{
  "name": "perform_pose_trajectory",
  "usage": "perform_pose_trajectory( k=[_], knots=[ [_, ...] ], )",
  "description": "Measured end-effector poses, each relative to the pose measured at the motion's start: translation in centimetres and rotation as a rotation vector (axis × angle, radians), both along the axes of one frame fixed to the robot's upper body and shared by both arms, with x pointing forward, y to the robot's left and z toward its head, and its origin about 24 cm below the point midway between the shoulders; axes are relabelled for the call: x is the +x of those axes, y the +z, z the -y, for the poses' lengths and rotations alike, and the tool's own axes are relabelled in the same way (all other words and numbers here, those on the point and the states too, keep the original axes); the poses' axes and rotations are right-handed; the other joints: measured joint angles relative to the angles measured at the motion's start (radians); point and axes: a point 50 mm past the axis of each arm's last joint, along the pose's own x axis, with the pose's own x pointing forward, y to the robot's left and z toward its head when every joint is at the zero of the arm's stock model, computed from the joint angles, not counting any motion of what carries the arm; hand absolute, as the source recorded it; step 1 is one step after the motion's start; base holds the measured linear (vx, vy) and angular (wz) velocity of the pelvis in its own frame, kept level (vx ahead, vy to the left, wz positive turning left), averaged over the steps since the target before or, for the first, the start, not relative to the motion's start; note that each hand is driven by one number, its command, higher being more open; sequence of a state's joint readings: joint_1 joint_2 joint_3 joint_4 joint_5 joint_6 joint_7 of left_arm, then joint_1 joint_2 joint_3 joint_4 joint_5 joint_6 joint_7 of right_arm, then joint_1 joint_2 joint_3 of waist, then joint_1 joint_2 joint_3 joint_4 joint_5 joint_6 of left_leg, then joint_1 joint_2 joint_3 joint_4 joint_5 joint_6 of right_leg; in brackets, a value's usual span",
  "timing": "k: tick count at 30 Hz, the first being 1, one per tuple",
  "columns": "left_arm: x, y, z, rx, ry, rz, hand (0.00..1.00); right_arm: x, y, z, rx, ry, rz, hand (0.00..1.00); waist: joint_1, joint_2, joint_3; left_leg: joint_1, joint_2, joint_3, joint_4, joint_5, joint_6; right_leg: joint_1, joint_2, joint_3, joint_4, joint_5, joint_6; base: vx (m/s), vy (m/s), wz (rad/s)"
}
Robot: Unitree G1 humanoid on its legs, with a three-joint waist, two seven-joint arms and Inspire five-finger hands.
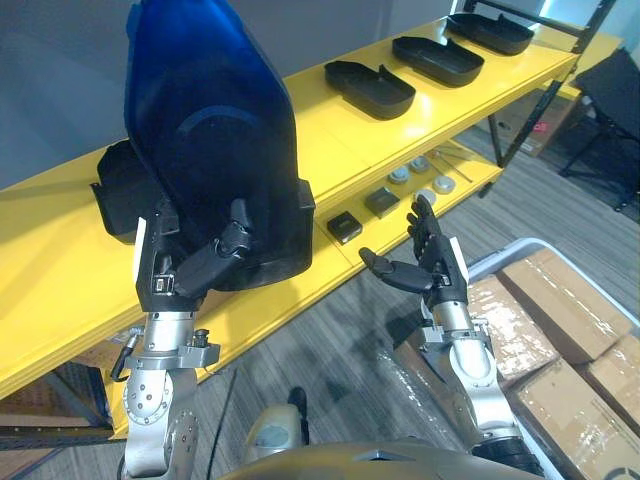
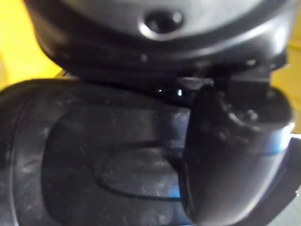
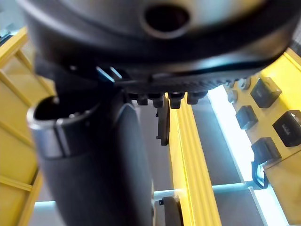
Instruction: Walk over and take three plastic housings, then place them on the shelf
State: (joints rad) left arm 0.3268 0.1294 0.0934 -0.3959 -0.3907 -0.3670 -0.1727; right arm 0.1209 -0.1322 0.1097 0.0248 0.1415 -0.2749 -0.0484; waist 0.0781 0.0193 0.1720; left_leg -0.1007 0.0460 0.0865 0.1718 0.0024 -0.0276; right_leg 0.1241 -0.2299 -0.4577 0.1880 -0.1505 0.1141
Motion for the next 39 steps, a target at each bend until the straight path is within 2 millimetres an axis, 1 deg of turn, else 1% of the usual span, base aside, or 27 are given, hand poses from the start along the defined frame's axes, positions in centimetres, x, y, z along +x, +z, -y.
perform_pose_trajectory(
  k=[3,6,7,8,9,10,11,12,13,14,15,16,17,18,19,20,21,22,23,24,26,28,30,32,34,35,39],
  knots=[
    [-0.2,0.0,-0.2,-0.007,0.015,0.006,0.00,0.0,0.7,0.1,0.040,-0.007,0.034,1.00,0.000,0.000,0.000,-0.007,0.001,0.000,-0.002,-0.003,-0.001,-0.001,0.003,-0.004,-0.007,-0.002,0.003,-0.07,-0.002,0.04],
    [-0.9,0.5,-1.0,0.020,0.040,0.028,0.00,0.0,2.2,0.1,0.081,-0.007,0.119,1.00,0.012,-0.013,-0.004,-0.028,-0.012,-0.002,0.010,-0.010,0.001,-0.003,-0.009,-0.017,-0.013,-0.006,0.008,0.03,0.033,0.19],
    [-1.1,0.9,-1.3,0.038,0.042,0.046,0.00,0.1,2.7,0.3,0.079,-0.014,0.150,1.00,0.015,-0.027,-0.010,-0.045,-0.024,0.002,0.040,-0.033,0.013,0.005,-0.022,-0.033,-0.013,-0.014,0.017,0.11,0.083,0.43],
    [-1.2,1.4,-1.3,0.053,0.035,0.066,0.00,0.2,2.9,0.8,0.074,-0.034,0.166,1.00,0.022,-0.041,-0.018,-0.042,-0.040,0.011,0.055,-0.056,0.024,0.019,-0.037,-0.046,0.021,-0.021,0.042,0.15,0.068,0.49],
    [-1.1,1.5,-1.3,0.059,0.032,0.077,0.00,0.4,3.1,1.2,0.069,-0.045,0.177,1.00,0.024,-0.046,-0.018,-0.035,-0.045,0.003,0.059,-0.066,0.026,0.000,-0.060,-0.038,0.103,-0.033,0.045,0.18,0.080,0.65],
    [-0.9,1.6,-1.3,0.063,0.022,0.084,0.00,0.5,3.4,1.8,0.054,-0.064,0.190,1.00,0.024,-0.043,-0.025,-0.024,-0.065,-0.027,0.073,-0.064,0.035,-0.068,-0.106,0.018,0.293,-0.016,0.060,0.23,0.096,0.74],
    [-0.6,2.1,-1.5,0.085,0.019,0.103,0.00,0.7,3.7,2.1,0.042,-0.079,0.208,1.00,0.024,-0.059,-0.029,-0.001,-0.076,-0.048,0.062,-0.059,0.041,-0.123,-0.129,0.118,0.442,0.011,0.105,0.23,0.096,0.76],
    [-0.5,2.4,-1.6,0.096,0.022,0.113,0.00,0.9,4.0,2.1,0.034,-0.081,0.221,1.00,0.025,-0.069,-0.029,0.013,-0.087,-0.060,0.055,-0.058,0.043,-0.145,-0.140,0.155,0.502,0.029,0.128,0.25,0.027,0.63],
    [-0.4,2.8,-2.0,0.107,0.035,0.128,0.00,1.5,4.8,2.1,0.019,-0.077,0.257,1.00,0.023,-0.080,-0.030,0.038,-0.099,-0.088,0.039,-0.060,0.051,-0.185,-0.156,0.188,0.608,0.031,0.114,0.21,-0.050,0.47],
    [-0.3,2.9,-2.1,0.105,0.048,0.135,0.00,1.9,5.4,2.0,0.000,-0.061,0.292,1.00,0.021,-0.077,-0.027,0.060,-0.100,-0.105,0.026,-0.064,0.057,-0.210,-0.164,0.186,0.675,-0.010,0.055,0.22,-0.075,0.53],
    [-0.3,3.1,-2.3,0.098,0.061,0.144,0.00,2.3,6.6,2.0,-0.023,-0.039,0.358,1.00,0.019,-0.062,-0.019,0.102,-0.089,-0.138,0.001,-0.075,0.065,-0.231,-0.151,0.155,0.699,-0.057,-0.023,0.16,-0.070,0.35],
    [-0.3,3.1,-2.3,0.097,0.062,0.145,0.00,2.4,6.8,2.0,-0.032,-0.036,0.371,1.00,0.019,-0.058,-0.017,0.110,-0.085,-0.141,-0.004,-0.075,0.064,-0.236,-0.147,0.149,0.693,-0.063,-0.034,0.11,-0.072,0.36],
    [-0.2,3.1,-2.3,0.092,0.061,0.149,0.00,2.5,7.4,2.1,-0.063,-0.028,0.407,1.00,0.014,-0.046,-0.019,0.119,-0.068,-0.153,-0.010,-0.080,0.057,-0.253,-0.132,0.134,0.655,-0.078,-0.058,0.09,-0.144,0.47],
    [0.0,3.4,-2.3,0.075,0.051,0.165,0.00,2.7,8.8,2.3,-0.105,-0.010,0.474,1.00,0.002,-0.031,-0.014,0.124,-0.044,-0.190,-0.007,-0.091,0.041,-0.282,-0.104,0.137,0.551,-0.087,-0.074,0.09,-0.172,0.59],
    [0.1,3.5,-2.3,0.065,0.048,0.176,0.00,2.8,9.4,2.4,-0.121,-0.004,0.501,1.00,-0.003,-0.030,-0.013,0.124,-0.034,-0.204,-0.005,-0.095,0.034,-0.286,-0.092,0.142,0.490,-0.084,-0.074,0.11,-0.254,0.68],
    [0.4,3.9,-2.2,0.045,0.032,0.197,0.00,2.9,10.6,2.6,-0.147,0.003,0.554,1.00,-0.005,-0.034,-0.016,0.114,-0.019,-0.227,0.003,-0.107,0.011,-0.276,-0.062,0.164,0.327,-0.063,-0.058,0.11,-0.281,0.60],
    [0.5,4.2,-2.2,0.035,0.011,0.218,0.00,2.7,12.0,2.7,-0.156,0.005,0.615,1.00,0.000,-0.074,-0.033,0.102,-0.031,-0.237,0.018,-0.125,-0.022,-0.258,-0.060,0.196,0.176,-0.009,-0.056,0.13,-0.322,0.56],
    [0.6,4.4,-2.3,0.040,0.008,0.224,0.00,2.6,13.0,2.5,-0.155,0.011,0.662,1.00,0.004,-0.100,-0.039,0.105,-0.042,-0.241,0.024,-0.135,-0.046,-0.246,-0.064,0.214,0.141,0.084,0.011,0.18,-0.386,0.50],
    [0.7,3.7,-2.1,0.006,-0.007,0.203,0.00,2.6,13.9,2.4,-0.151,0.023,0.698,1.00,0.004,-0.071,-0.045,0.110,-0.005,-0.242,0.037,-0.142,-0.061,-0.216,-0.041,0.178,0.133,0.067,-0.005,0.21,-0.367,0.38],
    [0.7,3.4,-1.9,-0.011,-0.021,0.183,0.00,2.5,14.6,2.3,-0.140,0.030,0.729,1.00,0.002,-0.042,-0.060,0.111,0.033,-0.234,0.038,-0.144,-0.076,-0.200,-0.009,0.153,0.113,0.070,-0.012,0.21,-0.326,0.31],
    [0.6,3.2,-1.7,-0.033,-0.053,0.191,0.00,2.4,15.9,2.0,-0.116,0.042,0.783,1.00,0.005,-0.002,-0.086,0.113,0.089,-0.194,0.017,-0.130,-0.106,-0.172,0.046,0.117,0.071,0.083,-0.036,0.20,-0.203,0.22],
    [0.6,3.2,-1.4,-0.072,-0.077,0.207,0.00,2.4,16.0,2.0,-0.099,0.050,0.777,1.00,0.006,0.010,-0.094,0.130,0.114,-0.160,-0.014,-0.116,-0.109,-0.146,0.072,0.102,0.035,0.089,-0.045,0.19,-0.161,0.16],
    [0.5,3.0,-1.3,-0.116,-0.075,0.213,0.00,2.3,15.0,2.0,-0.065,0.066,0.721,1.00,0.007,0.012,-0.094,0.139,0.119,-0.144,-0.019,-0.111,-0.109,-0.122,0.081,0.093,0.005,0.092,-0.049,0.15,-0.105,0.10],
    [0.4,2.7,-1.2,-0.141,-0.063,0.208,0.00,1.6,12.6,2.3,-0.030,0.091,0.620,1.00,0.008,0.010,-0.095,0.136,0.114,-0.144,-0.023,-0.111,-0.108,-0.104,0.087,0.081,-0.022,0.098,-0.043,0.07,-0.035,0.17],
    [0.2,2.4,-1.3,-0.148,-0.053,0.193,0.00,1.2,11.4,2.0,-0.012,0.110,0.565,1.00,0.009,0.011,-0.095,0.129,0.109,-0.144,-0.030,-0.110,-0.107,-0.105,0.084,0.079,-0.039,0.105,-0.037,0.03,0.024,0.11],
    [0.1,2.1,-1.3,-0.156,-0.050,0.171,0.00,1.3,10.7,1.6,0.002,0.130,0.529,1.00,0.011,0.010,-0.094,0.125,0.101,-0.142,-0.042,-0.104,-0.097,-0.105,0.079,0.077,-0.057,0.116,-0.031,0.00,0.042,0.06],
    [-0.5,1.1,-1.5,-0.162,-0.030,0.111,0.00,1.3,10.4,0.7,0.053,0.186,0.514,1.00,0.023,0.010,-0.094,0.119,0.079,-0.151,-0.054,-0.088,-0.072,-0.077,0.065,0.047,-0.103,0.135,-0.021,-0.02,0.032,0.23]
  ],
)
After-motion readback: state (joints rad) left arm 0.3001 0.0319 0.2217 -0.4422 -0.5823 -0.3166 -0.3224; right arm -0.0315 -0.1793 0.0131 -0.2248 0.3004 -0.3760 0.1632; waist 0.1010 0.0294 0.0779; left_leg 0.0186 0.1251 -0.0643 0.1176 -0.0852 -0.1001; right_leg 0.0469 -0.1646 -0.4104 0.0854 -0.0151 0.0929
